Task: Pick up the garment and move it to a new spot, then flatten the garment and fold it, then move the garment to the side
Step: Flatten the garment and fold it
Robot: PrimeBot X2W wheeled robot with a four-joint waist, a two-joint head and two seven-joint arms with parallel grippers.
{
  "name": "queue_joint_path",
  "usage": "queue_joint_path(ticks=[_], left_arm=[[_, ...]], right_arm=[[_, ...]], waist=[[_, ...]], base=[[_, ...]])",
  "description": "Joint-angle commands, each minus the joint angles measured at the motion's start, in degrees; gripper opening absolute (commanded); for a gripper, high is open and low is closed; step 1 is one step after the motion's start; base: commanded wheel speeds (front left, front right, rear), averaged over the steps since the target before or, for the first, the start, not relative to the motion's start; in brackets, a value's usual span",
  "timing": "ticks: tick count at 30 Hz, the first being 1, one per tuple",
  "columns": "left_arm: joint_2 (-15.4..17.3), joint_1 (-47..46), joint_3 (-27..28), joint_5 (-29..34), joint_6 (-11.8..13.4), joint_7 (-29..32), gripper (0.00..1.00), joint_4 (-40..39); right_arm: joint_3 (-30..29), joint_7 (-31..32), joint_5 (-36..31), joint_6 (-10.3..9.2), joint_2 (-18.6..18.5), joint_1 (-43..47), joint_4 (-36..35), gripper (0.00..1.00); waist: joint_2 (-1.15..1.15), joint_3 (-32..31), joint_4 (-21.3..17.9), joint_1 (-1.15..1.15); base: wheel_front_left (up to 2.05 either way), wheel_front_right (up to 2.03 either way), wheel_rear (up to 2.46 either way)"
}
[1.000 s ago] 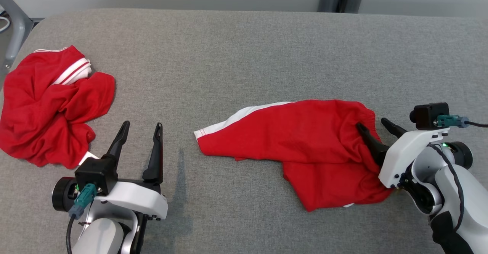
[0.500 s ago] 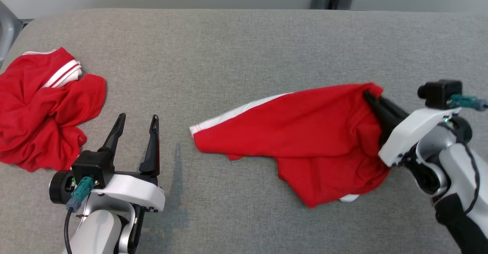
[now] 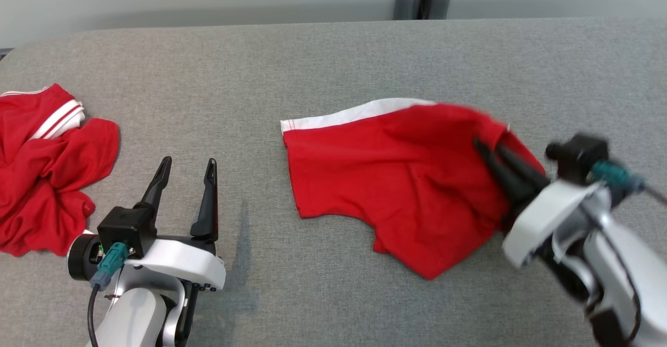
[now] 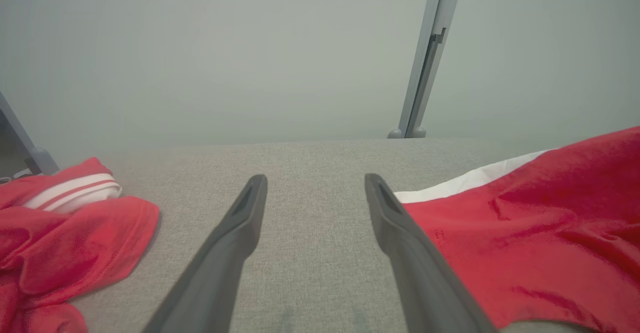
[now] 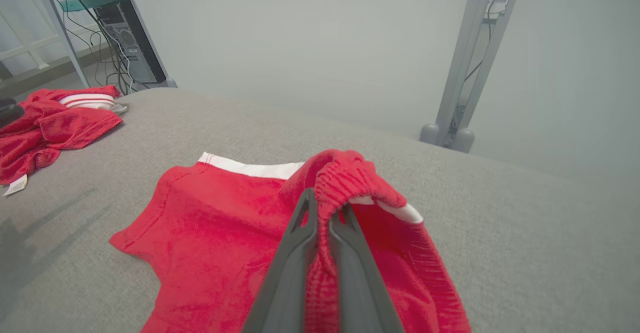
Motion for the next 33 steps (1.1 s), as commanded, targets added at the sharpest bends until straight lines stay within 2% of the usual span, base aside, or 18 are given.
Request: queue_joint_path(ticks=[1, 7, 17, 18, 19, 20, 28, 33], left_arm=[[0.4, 0.4, 0.1, -0.3, 0.2, 0.1, 1.00, 0.0], [0.9, 0.7, -0.2, -0.4, 0.4, 0.7, 1.00, -0.2], [0.8, 1.3, -0.7, -0.8, 0.8, 1.2, 1.00, -0.3], [0.8, 1.6, -0.6, -0.9, 1.0, 1.1, 1.00, -0.3], [0.8, 1.9, -0.5, -1.0, 1.0, 1.1, 1.00, -0.2], [0.8, 2.2, -0.5, -1.0, 1.1, 1.1, 1.00, -0.3], [1.3, 4.4, 0.3, -1.9, 2.2, 1.1, 1.00, -1.1], [2.2, 5.7, 1.0, -2.2, 3.1, 1.2, 1.00, -2.4]], right_arm=[[-0.4, 0.5, -0.4, 0.03, 0.3, 2.3, -0.3, 0.00], [-2.4, 0.8, -2.1, 0.03, 3.3, 11.9, 0.7, 0.00], [-8.0, -1.3, -5.4, 0.02, 7.1, 18.7, 5.3, 0.00], [-8.9, -1.8, -5.8, 0.02, 7.4, 19.1, 5.7, 0.29], [-9.6, -2.4, -6.1, 0.02, 8.0, 19.5, 5.9, 0.47], [-10.2, -2.9, -6.1, 0.02, 8.7, 20.1, 6.0, 1.00], [-17.5, -5.4, -7.8, 0.05, 12.3, 23.9, 2.7, 1.00], [-24.0, -5.6, -11.3, 0.03, 14.3, 26.3, -4.0, 1.00]], waist=[[0.00, 0.0, -0.2, 0.00], [0.00, -0.4, -1.5, 0.00], [0.00, -2.3, -1.3, 0.00], [0.00, -2.7, -1.2, 0.00], [0.00, -3.1, -1.1, 0.00], [0.00, -3.4, -1.0, 0.00], [0.00, -6.1, -0.7, 0.00], [0.00, -7.9, -1.0, 0.00]], base=[[0.00, 0.00, 0.00], [0.00, 0.00, 0.00], [0.00, 0.00, 0.00], [0.00, 0.00, 0.00], [0.00, 0.00, 0.00], [0.00, 0.00, 0.00], [0.00, 0.00, 0.00], [0.00, 0.00, 0.00]])
